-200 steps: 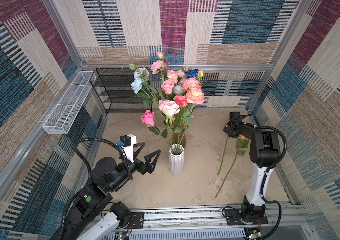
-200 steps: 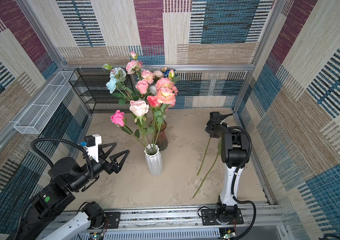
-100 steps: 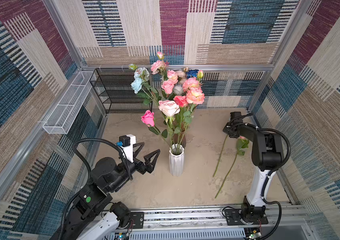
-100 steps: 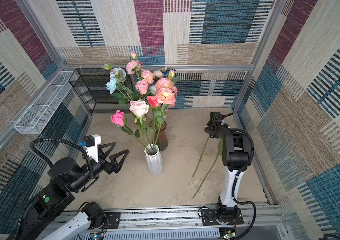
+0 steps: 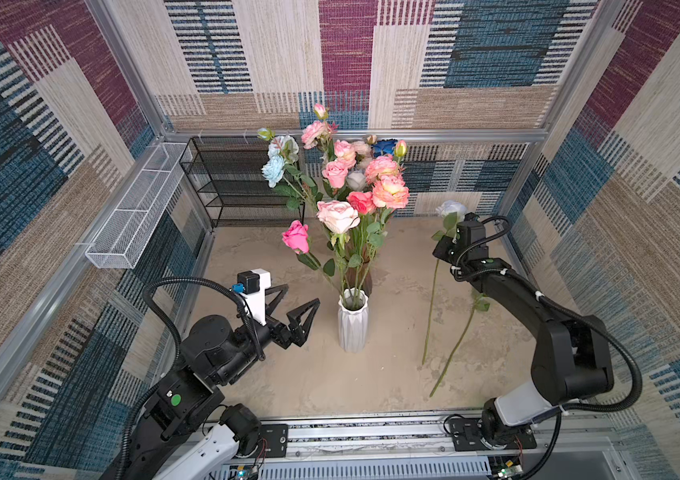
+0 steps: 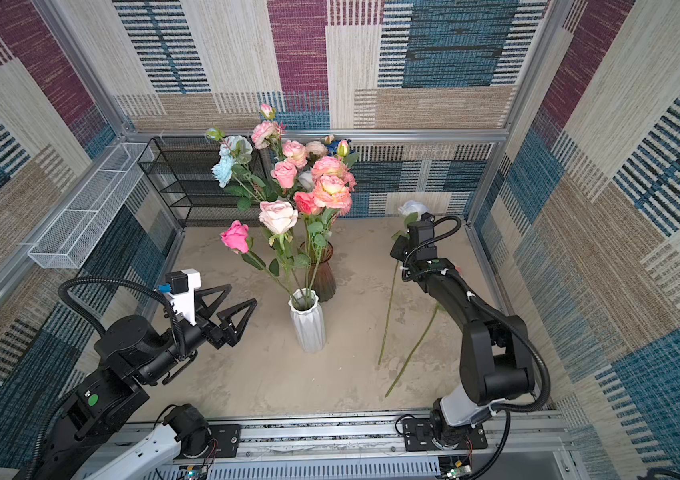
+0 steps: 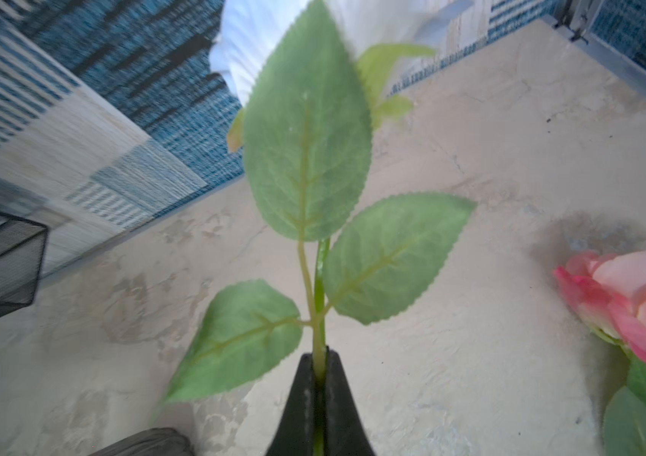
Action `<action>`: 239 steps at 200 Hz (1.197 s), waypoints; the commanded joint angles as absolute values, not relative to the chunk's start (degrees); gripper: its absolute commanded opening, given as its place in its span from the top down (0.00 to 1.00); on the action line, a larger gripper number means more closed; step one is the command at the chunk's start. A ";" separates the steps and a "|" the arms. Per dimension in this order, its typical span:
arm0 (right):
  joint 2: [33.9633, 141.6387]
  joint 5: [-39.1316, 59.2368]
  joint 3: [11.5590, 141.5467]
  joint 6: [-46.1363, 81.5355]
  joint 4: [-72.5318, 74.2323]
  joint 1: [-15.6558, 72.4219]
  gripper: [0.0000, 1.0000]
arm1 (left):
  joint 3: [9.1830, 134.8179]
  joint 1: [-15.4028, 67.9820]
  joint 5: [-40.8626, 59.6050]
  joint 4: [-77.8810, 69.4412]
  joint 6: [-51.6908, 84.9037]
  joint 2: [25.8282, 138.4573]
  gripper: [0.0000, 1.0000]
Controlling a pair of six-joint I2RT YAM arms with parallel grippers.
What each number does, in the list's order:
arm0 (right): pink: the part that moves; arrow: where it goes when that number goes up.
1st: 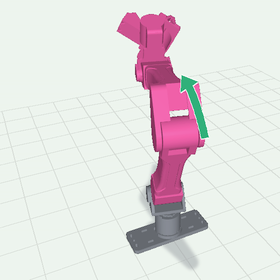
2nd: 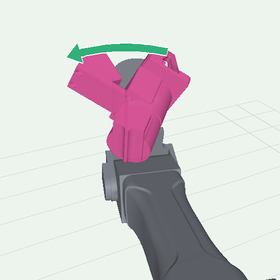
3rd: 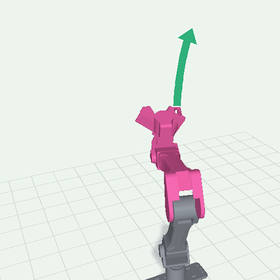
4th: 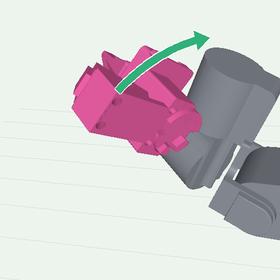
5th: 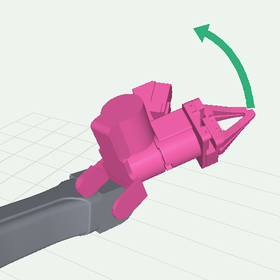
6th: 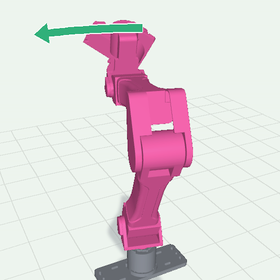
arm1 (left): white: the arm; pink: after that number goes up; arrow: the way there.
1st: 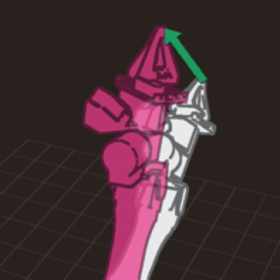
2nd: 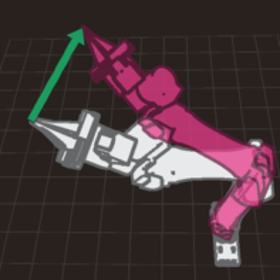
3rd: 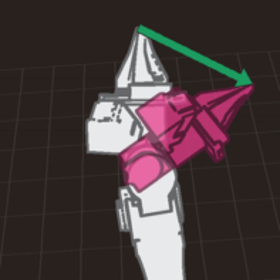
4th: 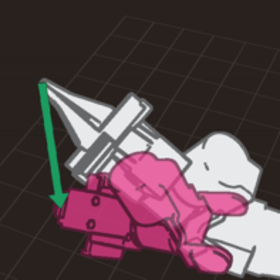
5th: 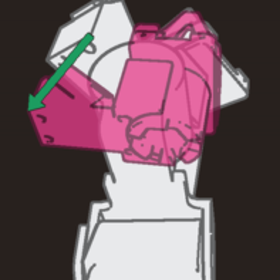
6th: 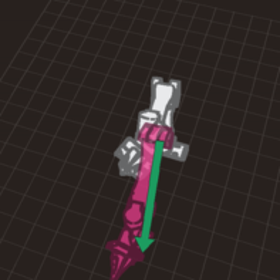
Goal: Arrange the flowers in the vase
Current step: 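Lift the white rose and carry it over the white vase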
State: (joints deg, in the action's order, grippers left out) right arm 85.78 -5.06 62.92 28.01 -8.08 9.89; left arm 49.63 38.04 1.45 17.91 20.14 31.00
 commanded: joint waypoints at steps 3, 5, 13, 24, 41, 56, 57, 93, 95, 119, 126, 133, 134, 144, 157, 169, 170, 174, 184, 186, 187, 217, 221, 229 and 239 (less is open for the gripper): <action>79.17 -5.17 60.17 27.86 -5.09 12.38 1.00 | 50.21 38.06 0.41 17.52 18.98 30.94 0.01; 78.57 -5.18 59.95 27.86 -5.10 12.56 1.00 | 50.19 38.06 0.43 17.50 18.98 30.89 0.01; 75.91 -5.13 59.07 27.86 -5.25 13.48 1.00 | 50.22 38.06 0.36 17.58 18.97 30.94 0.01; 72.39 -4.80 58.23 27.77 -5.69 14.82 1.00 | 50.20 38.06 0.34 17.52 18.96 30.98 0.01; 67.25 -4.66 57.74 26.64 -5.63 17.24 1.00 | 50.28 38.06 0.26 17.75 18.98 31.02 0.01; 63.21 -4.12 58.25 25.33 -5.09 19.10 1.00 | 50.48 38.06 0.11 17.91 18.98 31.08 0.01; 63.03 -4.04 58.26 25.23 -5.00 19.22 1.00 | 50.51 38.06 0.10 17.92 18.98 31.05 0.01; 57.11 -0.09 60.74 23.33 -2.36 22.72 1.00 | 50.84 38.06 -0.29 18.19 18.78 31.20 0.01; 56.93 0.13 60.87 23.26 -2.17 22.89 1.00 | 50.88 38.06 -0.34 18.19 18.80 31.20 0.01; 54.58 2.70 62.62 22.14 1.11 25.18 1.00 | 51.33 38.05 -0.45 18.32 18.72 31.37 0.01; 54.17 3.49 63.51 21.58 2.29 25.91 1.00 | 51.48 38.06 -0.59 18.50 18.64 31.42 0.01; 54.03 4.25 64.58 21.28 3.07 26.54 1.00 | 51.64 38.03 -0.55 18.56 18.52 31.50 0.01; 54.04 4.37 64.76 21.23 3.16 26.63 1.00 | 51.66 38.05 -0.58 18.60 18.53 31.48 0.01; 54.29 6.52 66.39 20.72 4.74 27.54 1.00 | 51.93 38.06 -0.57 18.85 18.46 31.64 0.01; 55.56 9.64 69.39 20.16 6.21 28.68 1.00 | 52.13 38.03 -0.47 18.84 18.44 31.86 0.01; 57.36 12.27 72.59 19.57 7.13 29.96 1.00 | 52.21 38.05 -0.45 18.81 18.45 31.91 0.01; 57.60 12.46 72.90 19.49 7.17 30.14 1.00 | 52.21 38.06 -0.45 18.81 18.46 31.90 0.01; 58.36 13.18 73.97 19.32 7.46 30.67 1.00 | 52.22 38.06 -0.47 18.81 18.48 31.90 0.01; 60.20 15.02 76.53 18.74 8.63 32.15 1.00 | 52.31 38.01 -0.39 18.57 18.53 31.91 0.01; 60.62 15.27 77.14 18.64 8.86 32.45 1.00 | 52.30 38.05 -0.38 18.62 18.54 31.93 0.01; 60.81 15.41 77.33 18.59 8.96 32.66 1.00 | 52.30 38.05 -0.37 18.63 18.54 31.96 0.01; 67.05 16.47 84.60 15.70 13.15 38.65 1.00 | 52.71 38.00 -0.44 18.72 18.54 32.40 0.01; 67.93 16.62 85.49 15.44 14.05 39.29 1.00 | 52.81 38.05 -0.41 18.68 18.54 32.42 0.01; 69.65 17.15 87.21 14.84 15.69 40.61 1.00 | 52.90 38.05 -0.31 18.74 18.46 32.59 0.01; 71.66 17.31 89.27 13.98 17.73 42.27 1.00 | 53.01 38.06 -0.28 18.75 18.37 32.67 0.01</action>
